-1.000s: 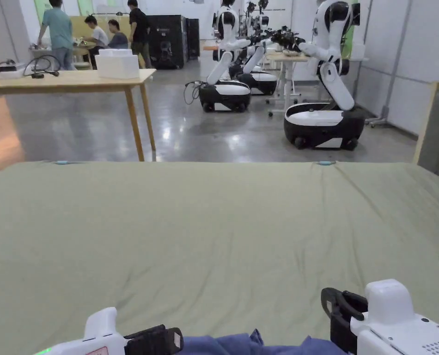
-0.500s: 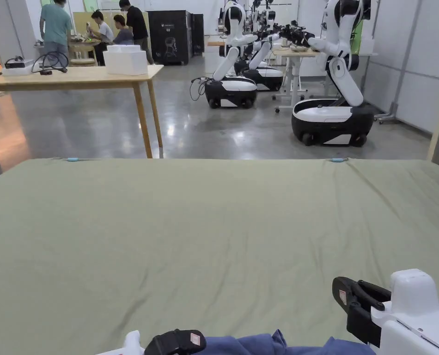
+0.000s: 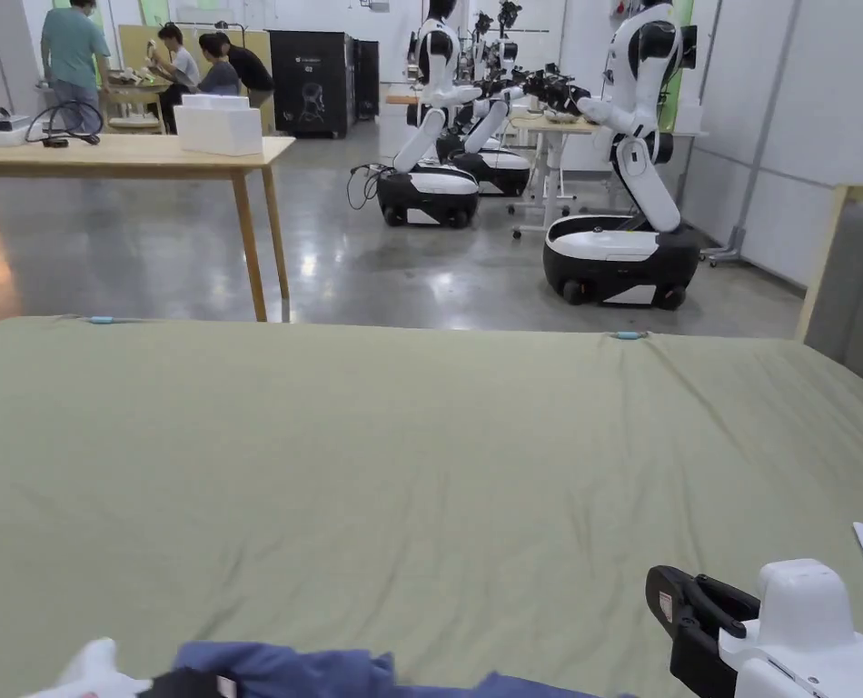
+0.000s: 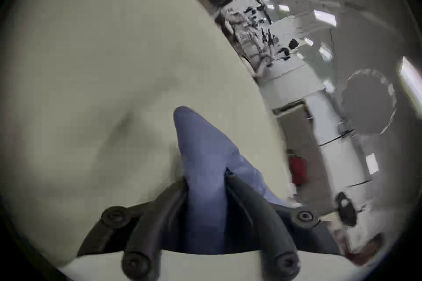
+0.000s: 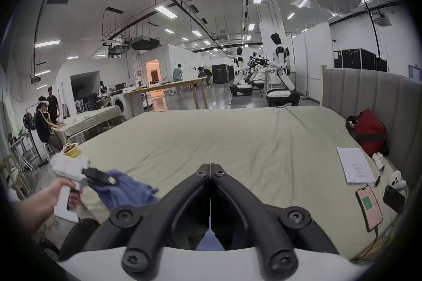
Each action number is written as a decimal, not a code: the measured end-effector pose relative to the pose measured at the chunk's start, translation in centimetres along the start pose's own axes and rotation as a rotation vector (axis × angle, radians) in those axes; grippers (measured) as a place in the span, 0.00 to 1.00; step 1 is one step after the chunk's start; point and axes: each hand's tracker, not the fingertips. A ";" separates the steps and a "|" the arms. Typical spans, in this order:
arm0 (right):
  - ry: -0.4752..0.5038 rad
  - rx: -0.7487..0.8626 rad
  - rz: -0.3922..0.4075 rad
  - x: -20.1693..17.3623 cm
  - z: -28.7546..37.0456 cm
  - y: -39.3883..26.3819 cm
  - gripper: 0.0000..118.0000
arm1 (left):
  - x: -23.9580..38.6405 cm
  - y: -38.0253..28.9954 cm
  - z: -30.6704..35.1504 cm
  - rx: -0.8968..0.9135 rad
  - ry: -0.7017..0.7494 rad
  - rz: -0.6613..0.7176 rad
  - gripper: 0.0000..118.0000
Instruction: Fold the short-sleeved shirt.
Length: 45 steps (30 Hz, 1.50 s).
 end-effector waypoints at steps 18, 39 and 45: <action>-0.042 -0.063 0.047 -0.4 -1.5 -1.7 0.01 | 19.3 -22.1 -12.3 -0.166 0.314 -1.017 0.08; -0.015 -0.172 -0.050 -2.7 -2.5 -3.3 0.01 | 17.9 -21.7 -8.9 -0.290 -0.107 -0.629 0.00; 0.201 -0.240 -0.228 -4.7 -6.5 -5.7 0.01 | 14.6 -16.9 -3.7 -0.062 -0.067 -0.552 0.00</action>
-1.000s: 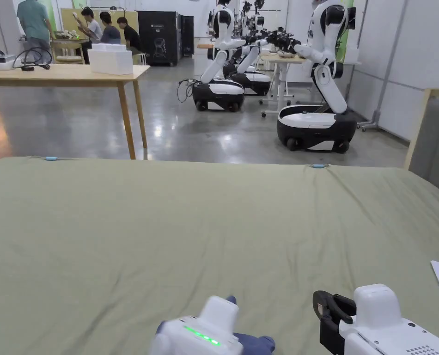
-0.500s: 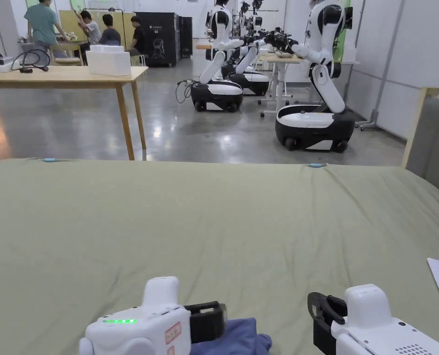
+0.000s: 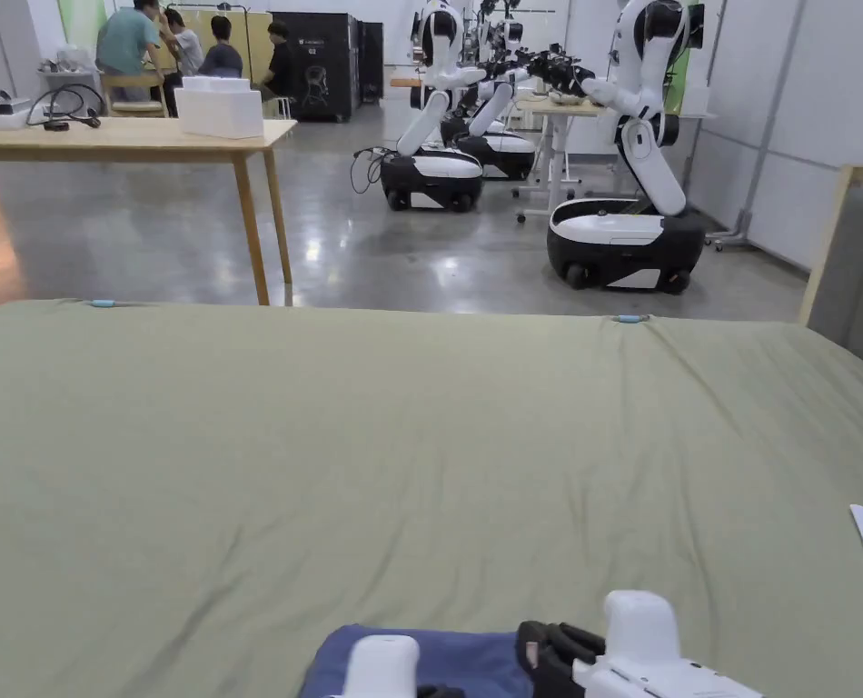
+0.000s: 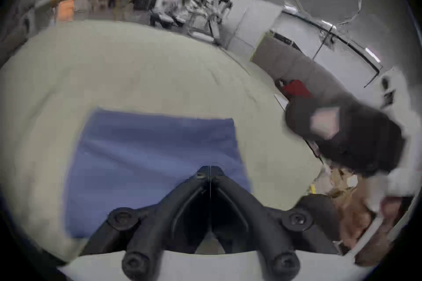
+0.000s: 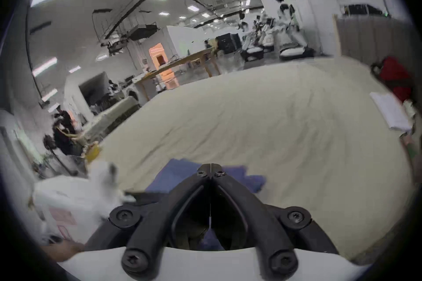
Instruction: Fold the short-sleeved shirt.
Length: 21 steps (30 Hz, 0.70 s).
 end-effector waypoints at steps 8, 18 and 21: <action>-0.050 -0.191 -0.101 2.4 -4.9 -4.8 0.01 | -13.3 2.9 3.4 0.063 -0.065 0.295 1.00; -0.068 -0.164 -0.031 1.5 -3.7 -3.2 0.01 | -12.6 1.5 -3.8 -0.101 -0.269 0.647 0.16; -0.062 -0.147 -0.017 1.0 -3.1 -2.8 0.01 | -14.6 3.2 -0.7 -0.102 -0.228 0.548 0.16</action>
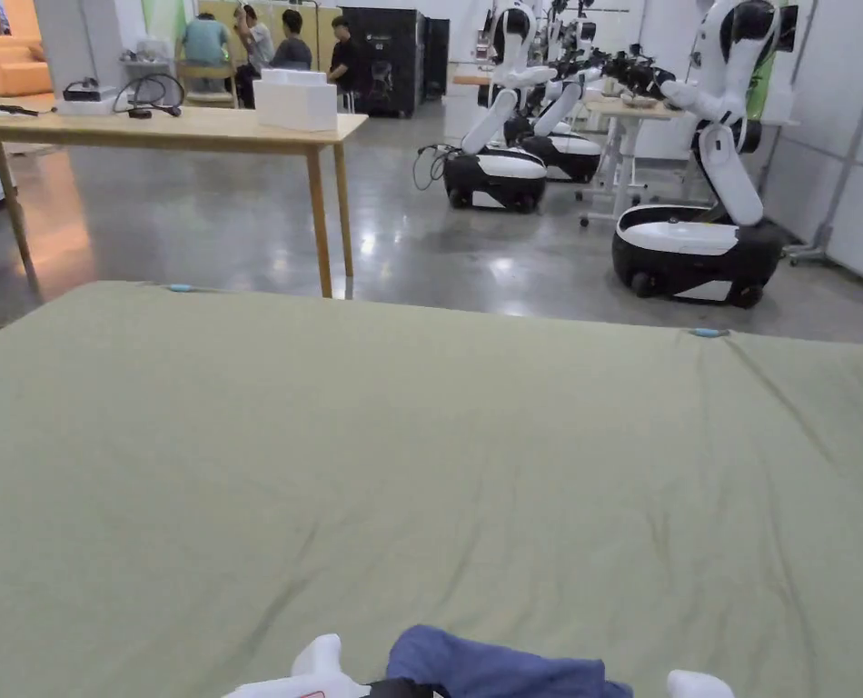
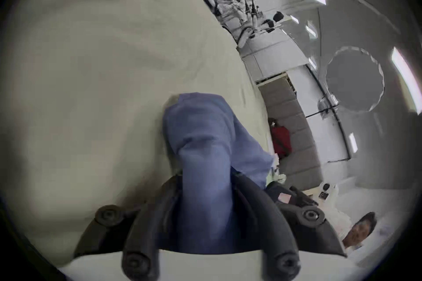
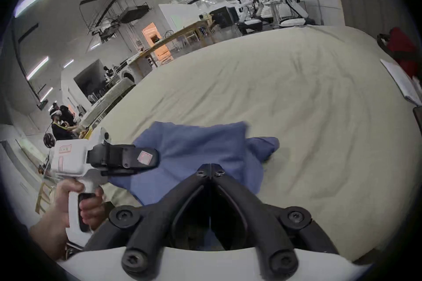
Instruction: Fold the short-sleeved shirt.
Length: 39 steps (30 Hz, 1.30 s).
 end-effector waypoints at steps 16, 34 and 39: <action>0.018 0.040 0.063 -5.0 -0.2 0.7 0.01 | -15.6 19.4 23.7 0.130 0.460 -0.037 0.16; -0.224 0.276 0.235 -1.1 7.4 12.8 0.01 | 10.2 12.8 16.0 0.545 0.643 -0.706 0.12; -0.345 0.461 0.258 -1.0 9.1 19.5 0.01 | 19.0 9.3 8.8 0.738 0.497 -0.737 0.05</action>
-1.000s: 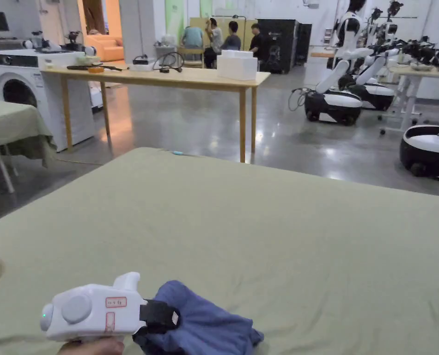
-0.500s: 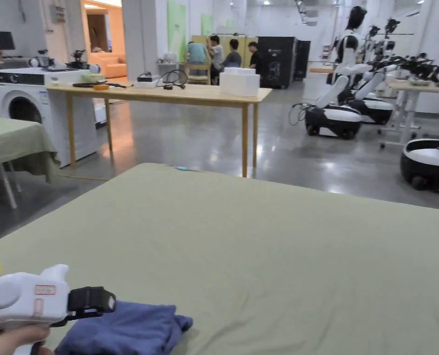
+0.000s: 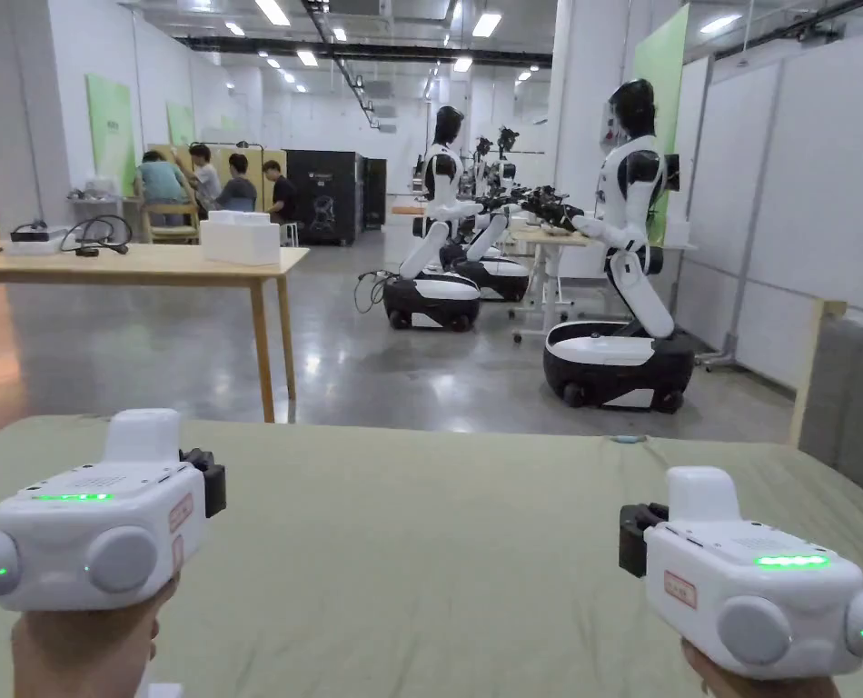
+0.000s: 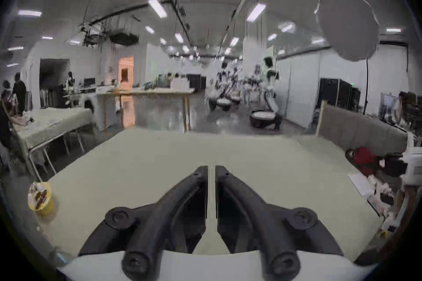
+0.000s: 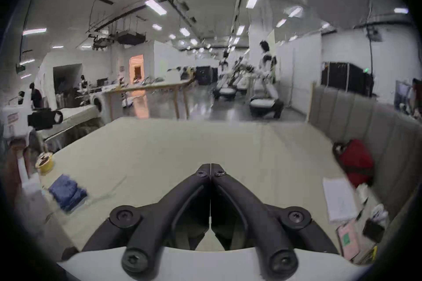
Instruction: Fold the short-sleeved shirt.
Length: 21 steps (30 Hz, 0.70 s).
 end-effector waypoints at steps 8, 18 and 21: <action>-0.024 0.108 -0.011 0.1 -1.6 6.1 0.01 | 7.9 3.9 -2.2 0.050 -0.029 -0.035 0.05; -0.009 0.105 0.003 -0.3 -1.2 6.1 0.01 | 8.1 3.4 -1.8 0.071 -0.002 -0.095 0.05; -0.006 0.107 0.005 -0.6 -1.1 5.9 0.10 | 7.7 3.4 -1.8 0.069 0.004 -0.082 0.33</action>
